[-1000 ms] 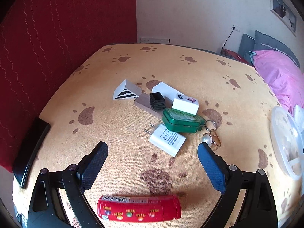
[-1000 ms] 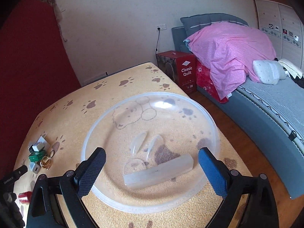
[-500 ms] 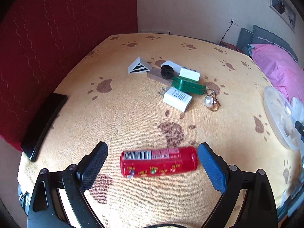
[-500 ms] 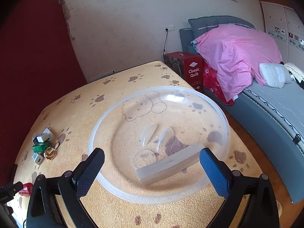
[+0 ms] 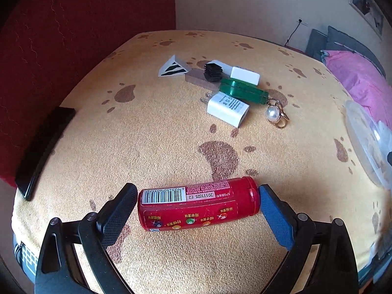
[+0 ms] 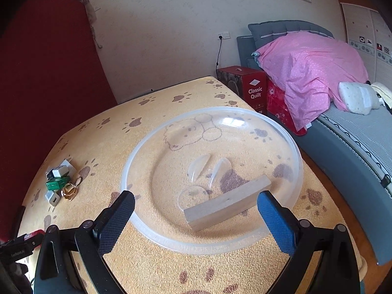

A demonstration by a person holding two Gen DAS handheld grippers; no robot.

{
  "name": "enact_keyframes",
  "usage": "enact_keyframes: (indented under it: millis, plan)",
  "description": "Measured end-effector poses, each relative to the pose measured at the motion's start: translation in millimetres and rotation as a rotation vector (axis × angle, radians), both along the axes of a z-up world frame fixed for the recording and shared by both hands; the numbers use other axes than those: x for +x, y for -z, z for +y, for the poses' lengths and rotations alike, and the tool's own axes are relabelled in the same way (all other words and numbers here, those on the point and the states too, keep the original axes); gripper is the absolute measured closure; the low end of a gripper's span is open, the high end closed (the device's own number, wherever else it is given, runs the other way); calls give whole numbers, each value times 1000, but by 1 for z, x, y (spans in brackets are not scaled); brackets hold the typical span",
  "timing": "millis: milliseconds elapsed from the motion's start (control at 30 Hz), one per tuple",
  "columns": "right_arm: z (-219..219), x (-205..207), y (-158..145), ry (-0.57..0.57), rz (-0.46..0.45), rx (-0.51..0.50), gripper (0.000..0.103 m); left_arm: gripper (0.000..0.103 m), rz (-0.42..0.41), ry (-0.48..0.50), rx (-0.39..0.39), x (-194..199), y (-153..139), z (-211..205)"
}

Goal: Organize rigid objects
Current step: 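Grasp the red Skittles tube with the left gripper, then carry the red tube into the clear bowl and open the left gripper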

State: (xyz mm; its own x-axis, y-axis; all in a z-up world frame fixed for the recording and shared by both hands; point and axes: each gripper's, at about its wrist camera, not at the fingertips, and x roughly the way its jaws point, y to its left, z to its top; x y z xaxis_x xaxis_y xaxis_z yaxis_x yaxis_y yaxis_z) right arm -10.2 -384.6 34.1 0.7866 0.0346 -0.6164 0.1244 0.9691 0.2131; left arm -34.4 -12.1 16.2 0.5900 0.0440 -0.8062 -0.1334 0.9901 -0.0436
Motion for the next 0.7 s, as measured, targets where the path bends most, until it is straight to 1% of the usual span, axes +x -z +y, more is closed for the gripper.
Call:
enact_keyframes:
  millis: [167,300,400,533,700]
  plan:
    - [0,0,0,-1,1,1,1,5,31,-17,-14,5,11,3]
    - [-1,-1,0,6,1,5,1,8,22,-13,-11,5,8,2]
    - [-4,-2,-1,16,-3,7,1,8,12,0,-2,8,4,-3]
    - [-10,-3,-4,40,-16,6,1,8,-18,45,4,13,-7,-20]
    - [-22,-6,-8,90,-34,3,1,8,-75,150,3,23,-28,-56]
